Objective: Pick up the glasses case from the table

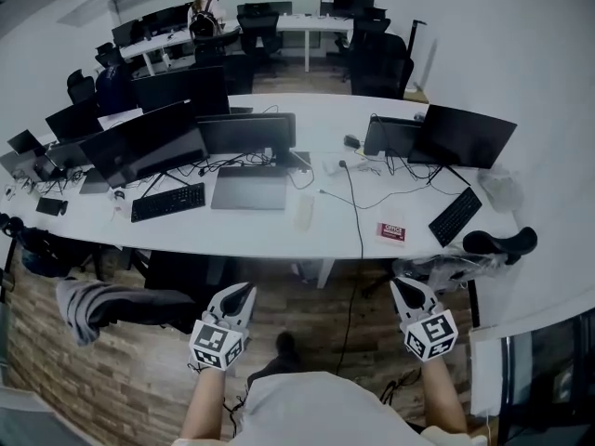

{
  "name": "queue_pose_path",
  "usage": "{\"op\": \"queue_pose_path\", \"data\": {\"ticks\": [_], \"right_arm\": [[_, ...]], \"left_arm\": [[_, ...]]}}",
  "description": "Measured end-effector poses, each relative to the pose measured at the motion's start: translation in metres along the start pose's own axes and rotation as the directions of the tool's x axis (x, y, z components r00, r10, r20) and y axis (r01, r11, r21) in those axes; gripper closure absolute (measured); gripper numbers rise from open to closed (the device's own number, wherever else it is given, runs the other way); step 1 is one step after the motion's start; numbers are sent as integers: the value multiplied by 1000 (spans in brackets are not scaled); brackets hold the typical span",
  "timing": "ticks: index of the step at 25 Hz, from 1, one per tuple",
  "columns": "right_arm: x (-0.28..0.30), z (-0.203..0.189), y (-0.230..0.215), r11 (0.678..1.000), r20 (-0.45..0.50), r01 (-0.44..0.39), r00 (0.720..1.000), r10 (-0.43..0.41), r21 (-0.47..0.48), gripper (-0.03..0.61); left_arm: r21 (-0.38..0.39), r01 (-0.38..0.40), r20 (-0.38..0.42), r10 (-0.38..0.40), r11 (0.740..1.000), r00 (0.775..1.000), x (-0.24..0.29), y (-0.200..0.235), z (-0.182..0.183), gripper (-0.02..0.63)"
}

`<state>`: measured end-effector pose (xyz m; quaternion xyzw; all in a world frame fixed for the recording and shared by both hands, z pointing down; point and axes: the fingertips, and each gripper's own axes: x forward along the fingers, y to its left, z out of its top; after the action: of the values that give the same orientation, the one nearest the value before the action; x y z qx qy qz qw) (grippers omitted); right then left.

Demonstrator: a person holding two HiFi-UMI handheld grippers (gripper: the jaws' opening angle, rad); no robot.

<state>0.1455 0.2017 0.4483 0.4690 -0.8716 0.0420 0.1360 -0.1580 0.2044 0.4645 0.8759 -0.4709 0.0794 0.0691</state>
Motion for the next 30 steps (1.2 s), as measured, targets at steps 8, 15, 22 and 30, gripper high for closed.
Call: {"op": "queue_pose_path", "data": {"ticks": [8,15,22,30], "right_arm": [[68,14,-4,998,-22,53,998,-53,29,580],[121,23,0,995,-48,93,995,-91,38,580],[155,26,0,994,-66,106,992,-105,26,580],[173,23,-18,991,-87,126,989,-122,39,580]], "left_arm": [[2,53,-23,-53,999,998,42,70,3,601],[-5,105,-34,-105,994,994,72,121,-2,601],[-25,120,-30,-121,992,992,91,154,-5,601],[-37,136,-52,-138,990,989,116,166,-11,603]]}}
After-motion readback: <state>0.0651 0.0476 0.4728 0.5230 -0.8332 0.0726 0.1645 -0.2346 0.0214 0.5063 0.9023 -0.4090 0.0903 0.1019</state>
